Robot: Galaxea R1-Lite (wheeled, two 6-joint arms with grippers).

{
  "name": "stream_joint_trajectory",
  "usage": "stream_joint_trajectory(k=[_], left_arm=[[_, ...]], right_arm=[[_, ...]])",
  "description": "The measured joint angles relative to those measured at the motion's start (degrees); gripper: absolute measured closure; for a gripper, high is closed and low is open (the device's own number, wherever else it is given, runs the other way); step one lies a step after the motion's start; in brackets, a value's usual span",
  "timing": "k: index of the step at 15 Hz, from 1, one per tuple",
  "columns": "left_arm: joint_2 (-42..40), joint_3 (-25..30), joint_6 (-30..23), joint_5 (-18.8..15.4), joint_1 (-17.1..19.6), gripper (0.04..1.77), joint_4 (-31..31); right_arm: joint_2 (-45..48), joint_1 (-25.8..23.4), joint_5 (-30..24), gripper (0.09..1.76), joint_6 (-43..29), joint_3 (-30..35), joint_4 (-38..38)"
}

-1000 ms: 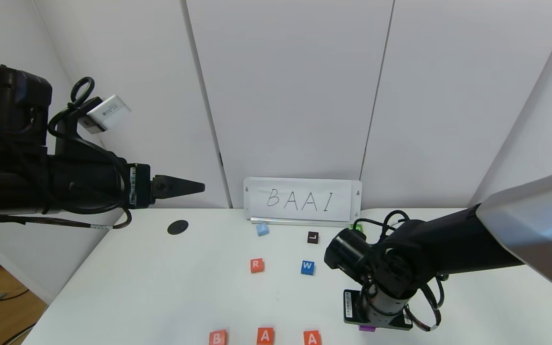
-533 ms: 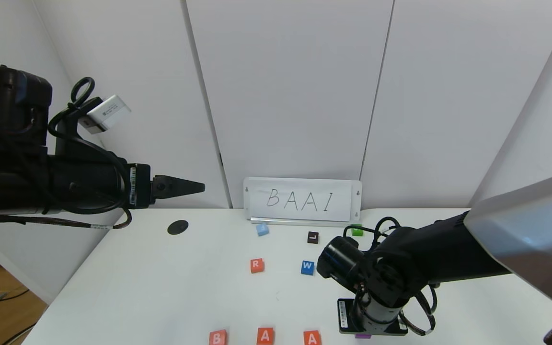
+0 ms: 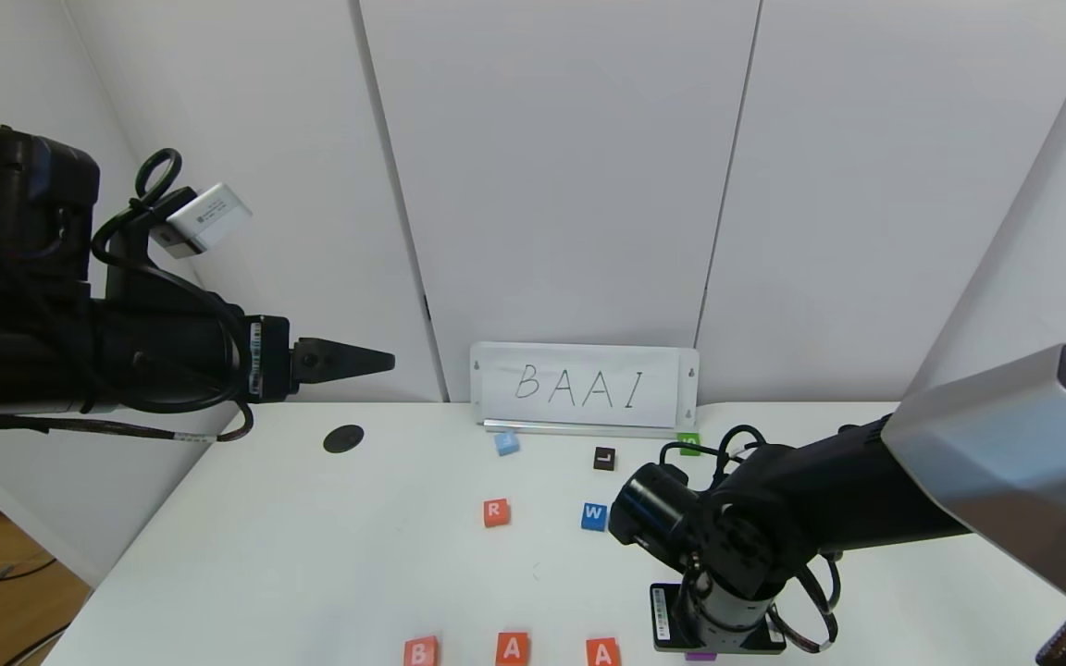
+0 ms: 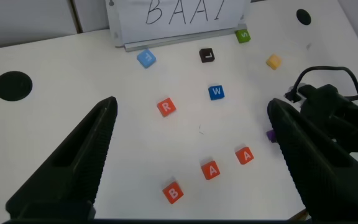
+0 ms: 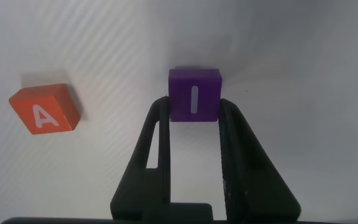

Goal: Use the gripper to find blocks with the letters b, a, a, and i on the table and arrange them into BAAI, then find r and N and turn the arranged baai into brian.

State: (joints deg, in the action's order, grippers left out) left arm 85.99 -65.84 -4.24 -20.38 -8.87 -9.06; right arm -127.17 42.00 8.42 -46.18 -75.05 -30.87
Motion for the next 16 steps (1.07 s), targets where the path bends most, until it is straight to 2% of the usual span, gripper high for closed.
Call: stream_joint_trajectory(k=[2, 5, 9, 12, 16], left_arm=[[0.0, 0.0, 0.0, 0.0, 0.0, 0.09, 0.0], [0.0, 0.0, 0.0, 0.0, 0.0, 0.09, 0.0], [-0.1, 0.0, 0.0, 0.0, 0.1, 0.09, 0.0], [-0.1, 0.0, 0.0, 0.0, 0.1, 0.09, 0.0], [-0.1, 0.0, 0.0, 0.0, 0.1, 0.09, 0.0]], right_arm=[[0.0, 0.0, -1.3, 1.32, 0.0, 0.0, 0.0], [0.0, 0.0, -2.0, 0.97, 0.0, 0.0, -0.1], [-0.1, 0.0, -2.0, 0.65, 0.1, -0.1, -0.1], [-0.1, 0.0, -2.0, 0.48, 0.1, -0.2, -0.2], [-0.1, 0.0, -2.0, 0.35, 0.2, -0.3, -0.4]])
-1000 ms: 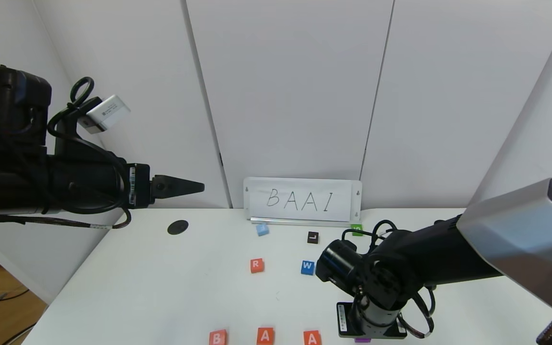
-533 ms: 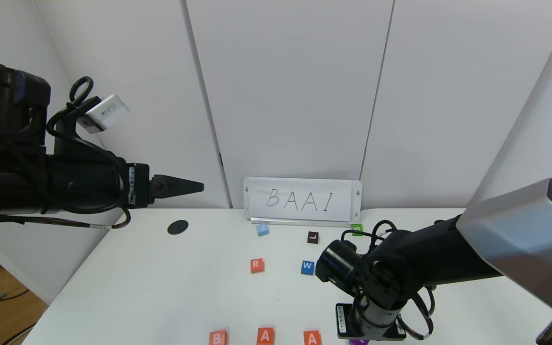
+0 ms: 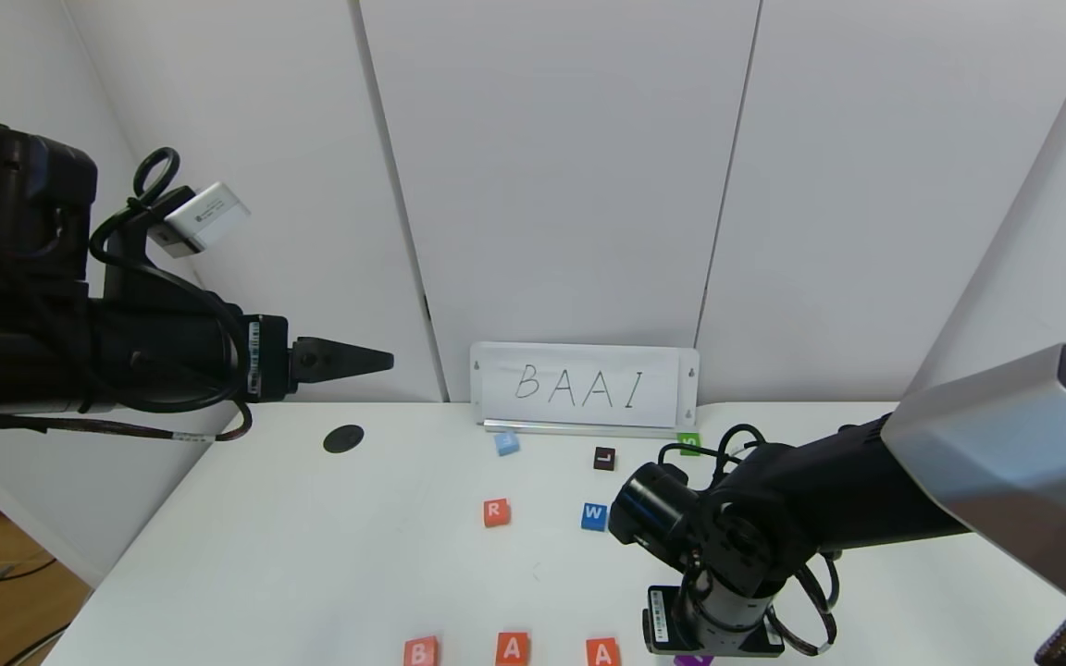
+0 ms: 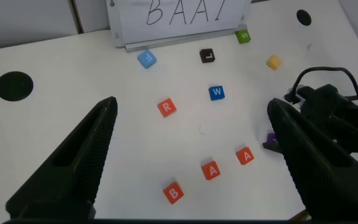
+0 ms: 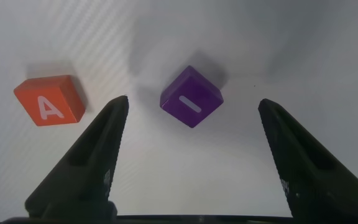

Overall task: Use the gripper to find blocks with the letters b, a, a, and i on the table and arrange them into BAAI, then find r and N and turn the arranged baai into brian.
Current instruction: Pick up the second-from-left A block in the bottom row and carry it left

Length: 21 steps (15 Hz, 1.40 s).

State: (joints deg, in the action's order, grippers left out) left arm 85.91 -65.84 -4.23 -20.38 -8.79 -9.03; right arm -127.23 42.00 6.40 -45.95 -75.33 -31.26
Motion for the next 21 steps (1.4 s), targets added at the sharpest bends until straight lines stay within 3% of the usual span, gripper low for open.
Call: stream_joint_trajectory(k=[8, 21], left_arm=[[-0.1, 0.0, 0.0, 0.0, 0.1, 0.09, 0.0], [-0.2, -0.2, 0.0, 0.0, 0.4, 0.09, -0.1]], right_arm=[[0.2, -1.1, 0.7, 0.21, 0.2, 0.3, -2.6], [0.9, -0.6, 0.7, 0.15, 0.0, 2.1, -4.8]])
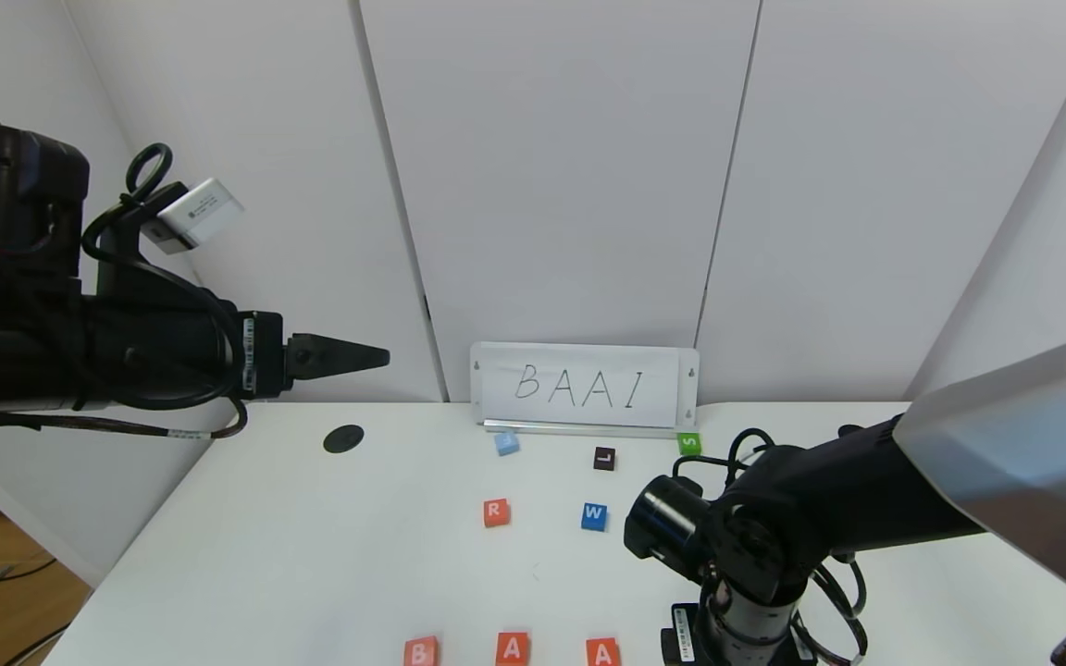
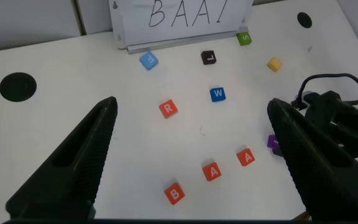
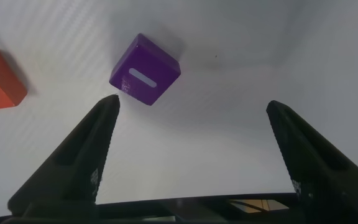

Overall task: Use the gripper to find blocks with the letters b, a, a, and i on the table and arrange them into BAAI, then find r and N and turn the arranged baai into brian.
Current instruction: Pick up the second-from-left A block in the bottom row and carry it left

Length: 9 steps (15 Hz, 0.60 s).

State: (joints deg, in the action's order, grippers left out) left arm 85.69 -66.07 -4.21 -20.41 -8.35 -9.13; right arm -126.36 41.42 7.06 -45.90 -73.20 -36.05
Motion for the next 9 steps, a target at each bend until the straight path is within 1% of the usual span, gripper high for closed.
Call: stream_joint_trajectory(k=[9], left_arm=[[-0.1, -0.1, 0.0, 0.0, 0.2, 0.09, 0.0]], right_arm=[[-1.4, -0.3, 0.0, 0.15, 0.1, -1.1, 0.1]])
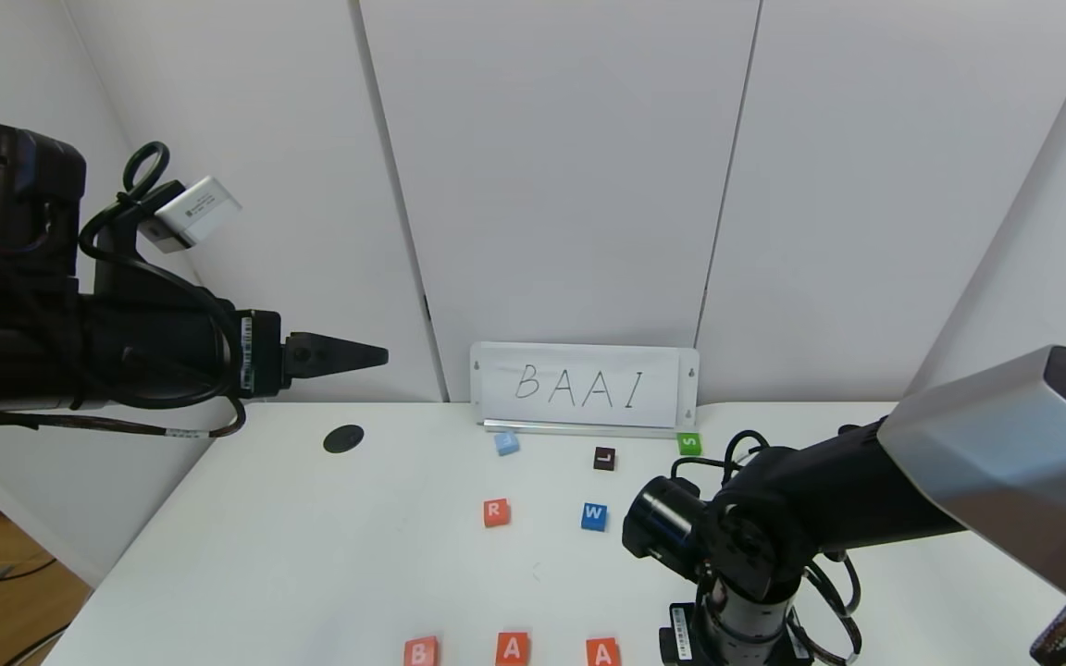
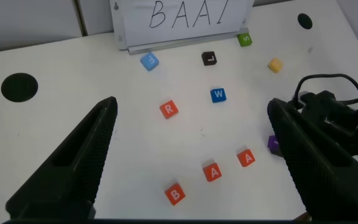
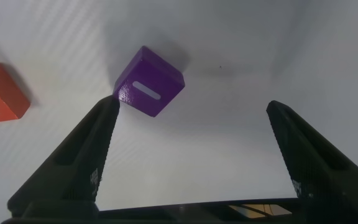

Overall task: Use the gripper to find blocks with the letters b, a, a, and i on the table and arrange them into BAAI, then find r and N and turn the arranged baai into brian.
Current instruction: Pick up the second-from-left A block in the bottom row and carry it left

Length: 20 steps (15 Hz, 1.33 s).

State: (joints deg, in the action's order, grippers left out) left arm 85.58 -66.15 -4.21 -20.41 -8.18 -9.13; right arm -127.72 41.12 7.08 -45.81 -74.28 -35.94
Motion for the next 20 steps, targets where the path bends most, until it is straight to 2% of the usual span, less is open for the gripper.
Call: stream_joint_trajectory(k=[12, 20], left_arm=[[-0.1, 0.0, 0.0, 0.0, 0.2, 0.09, 0.0], [-0.1, 0.0, 0.0, 0.0, 0.3, 0.09, 0.0]], right_arm=[[-0.6, -2.2, 0.0, 0.14, 1.4, -2.8, -0.1], [1.1, -1.4, -0.1, 0.14, 1.5, -2.7, -1.2]])
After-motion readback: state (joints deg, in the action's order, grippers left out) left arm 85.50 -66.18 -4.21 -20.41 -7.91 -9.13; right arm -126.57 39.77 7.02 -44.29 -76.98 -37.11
